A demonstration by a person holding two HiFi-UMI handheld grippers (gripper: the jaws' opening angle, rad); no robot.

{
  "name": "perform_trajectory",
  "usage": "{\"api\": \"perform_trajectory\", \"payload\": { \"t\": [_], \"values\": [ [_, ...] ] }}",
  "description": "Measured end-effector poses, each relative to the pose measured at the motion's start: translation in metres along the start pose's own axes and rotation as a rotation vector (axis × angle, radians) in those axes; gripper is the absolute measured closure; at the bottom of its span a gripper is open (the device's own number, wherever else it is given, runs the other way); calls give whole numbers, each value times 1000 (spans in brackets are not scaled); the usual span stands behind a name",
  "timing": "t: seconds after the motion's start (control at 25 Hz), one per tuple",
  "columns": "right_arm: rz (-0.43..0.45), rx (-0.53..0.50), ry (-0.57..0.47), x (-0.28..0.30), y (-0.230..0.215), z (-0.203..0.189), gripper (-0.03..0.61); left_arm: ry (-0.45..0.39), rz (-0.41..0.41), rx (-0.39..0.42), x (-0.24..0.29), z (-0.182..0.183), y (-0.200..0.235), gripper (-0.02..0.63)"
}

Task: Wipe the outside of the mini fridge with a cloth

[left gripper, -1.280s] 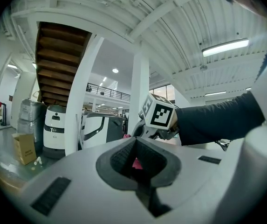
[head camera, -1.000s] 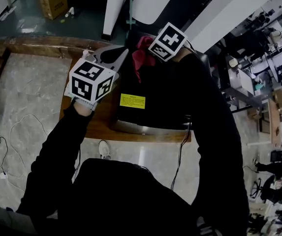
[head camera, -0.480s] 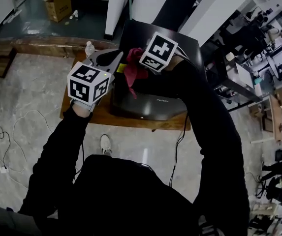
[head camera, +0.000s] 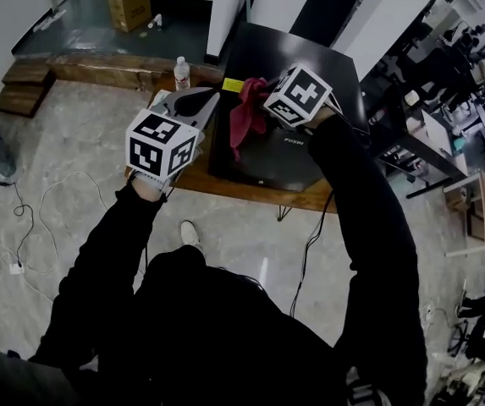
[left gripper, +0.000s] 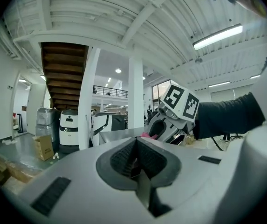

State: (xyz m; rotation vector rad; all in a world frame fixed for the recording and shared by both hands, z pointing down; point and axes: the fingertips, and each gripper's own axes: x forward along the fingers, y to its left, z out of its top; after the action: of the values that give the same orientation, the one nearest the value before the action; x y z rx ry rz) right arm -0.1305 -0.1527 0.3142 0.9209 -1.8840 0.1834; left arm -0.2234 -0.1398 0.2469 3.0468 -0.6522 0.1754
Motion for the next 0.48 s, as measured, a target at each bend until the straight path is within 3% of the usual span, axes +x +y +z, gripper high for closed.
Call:
{"api": "perform_trajectory", "payload": {
  "t": [0.08, 0.28, 0.48],
  "values": [
    [-40, 86, -154, -19, 1, 12, 500, -14, 11, 19, -13, 8, 2, 607],
    [-171, 409, -722, -66, 17, 59, 497, -92, 28, 55, -33, 22, 33, 607],
    [-178, 691, -1049, -42, 43, 105, 495, -143, -9, 48, -31, 22, 97, 607]
  ]
}}
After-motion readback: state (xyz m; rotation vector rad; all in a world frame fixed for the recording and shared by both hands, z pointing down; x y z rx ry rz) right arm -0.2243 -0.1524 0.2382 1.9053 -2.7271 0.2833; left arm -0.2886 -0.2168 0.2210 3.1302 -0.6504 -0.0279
